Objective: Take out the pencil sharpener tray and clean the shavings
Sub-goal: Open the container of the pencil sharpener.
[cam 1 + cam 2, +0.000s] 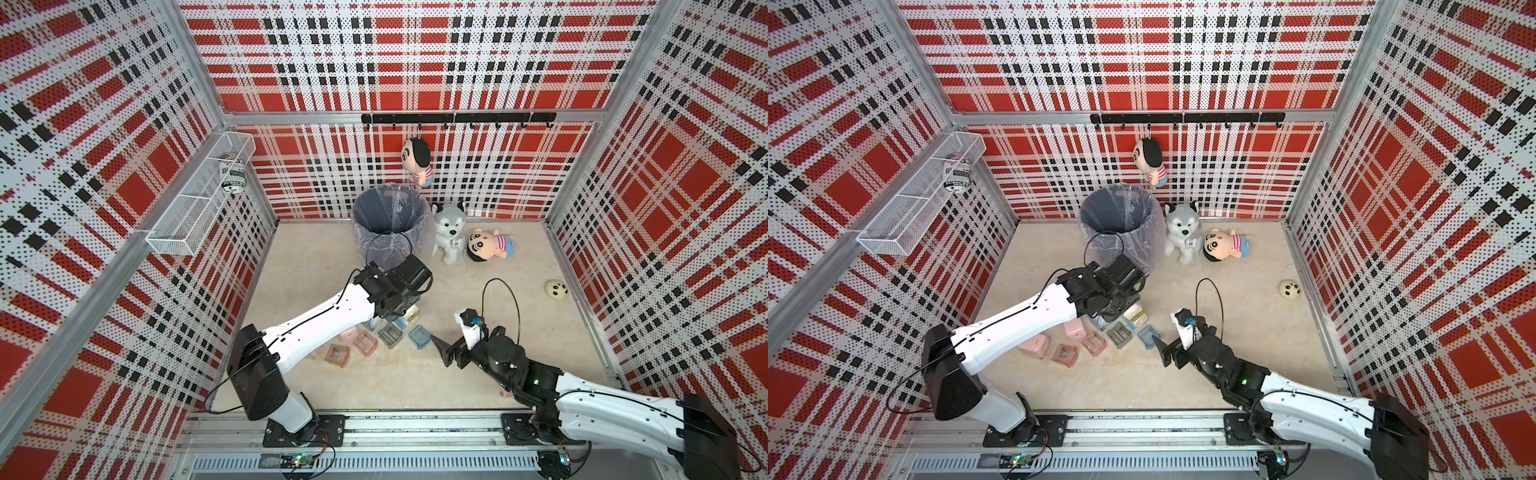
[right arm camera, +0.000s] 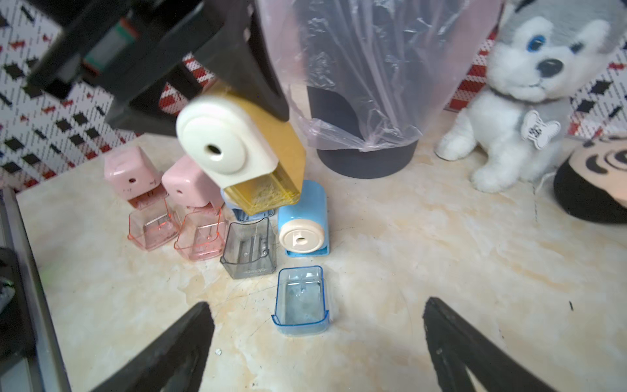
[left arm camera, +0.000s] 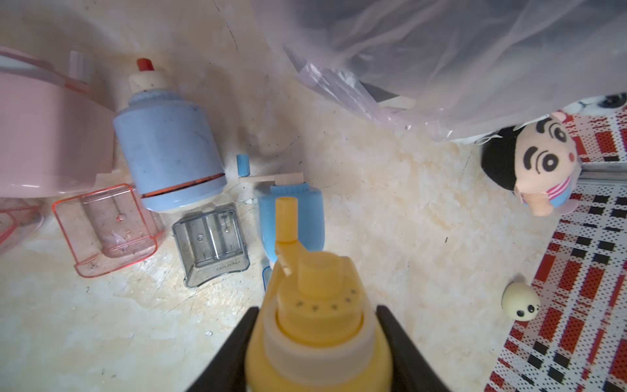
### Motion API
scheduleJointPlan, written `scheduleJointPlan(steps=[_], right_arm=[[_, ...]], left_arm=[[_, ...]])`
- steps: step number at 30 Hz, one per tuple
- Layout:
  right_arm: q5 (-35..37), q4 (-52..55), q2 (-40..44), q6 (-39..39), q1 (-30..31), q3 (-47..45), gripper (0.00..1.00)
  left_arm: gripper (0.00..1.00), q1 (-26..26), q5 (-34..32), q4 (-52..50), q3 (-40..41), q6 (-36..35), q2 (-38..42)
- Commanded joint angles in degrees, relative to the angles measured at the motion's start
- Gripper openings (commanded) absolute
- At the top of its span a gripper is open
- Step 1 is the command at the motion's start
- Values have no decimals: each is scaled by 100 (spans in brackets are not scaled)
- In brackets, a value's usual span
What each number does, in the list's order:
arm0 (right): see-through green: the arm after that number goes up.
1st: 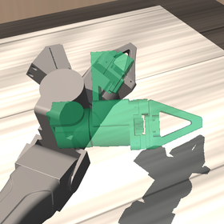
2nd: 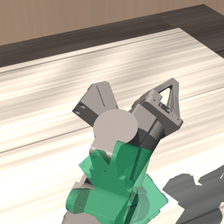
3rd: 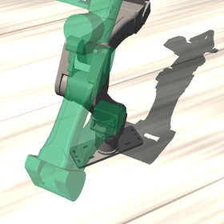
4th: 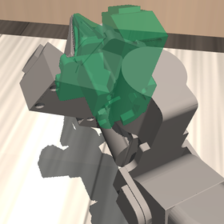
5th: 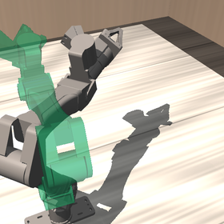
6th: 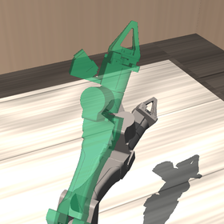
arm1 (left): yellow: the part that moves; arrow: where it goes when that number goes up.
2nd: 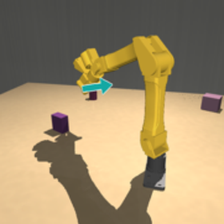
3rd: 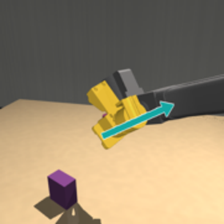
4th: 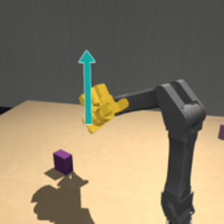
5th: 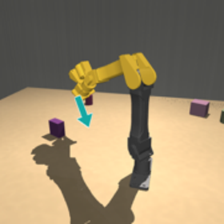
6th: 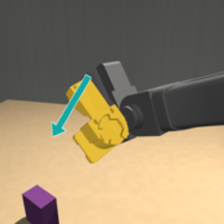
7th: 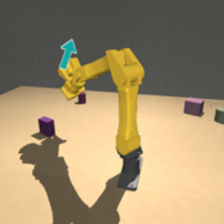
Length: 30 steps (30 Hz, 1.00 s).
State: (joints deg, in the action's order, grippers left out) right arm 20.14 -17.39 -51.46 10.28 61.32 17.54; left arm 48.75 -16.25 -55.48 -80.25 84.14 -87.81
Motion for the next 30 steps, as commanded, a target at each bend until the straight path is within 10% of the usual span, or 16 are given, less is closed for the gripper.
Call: scheduleJointPlan(steps=[1, 30], right_arm=[[465, -1231, -440, -856, 227, -46, 100], [482, -3074, -3570, -2039, 539, 1435, 68]], left_arm=[[40, -143, 91, 90, 161, 136, 412], [39, -551, 499, 152, 694, 217, 1014]])
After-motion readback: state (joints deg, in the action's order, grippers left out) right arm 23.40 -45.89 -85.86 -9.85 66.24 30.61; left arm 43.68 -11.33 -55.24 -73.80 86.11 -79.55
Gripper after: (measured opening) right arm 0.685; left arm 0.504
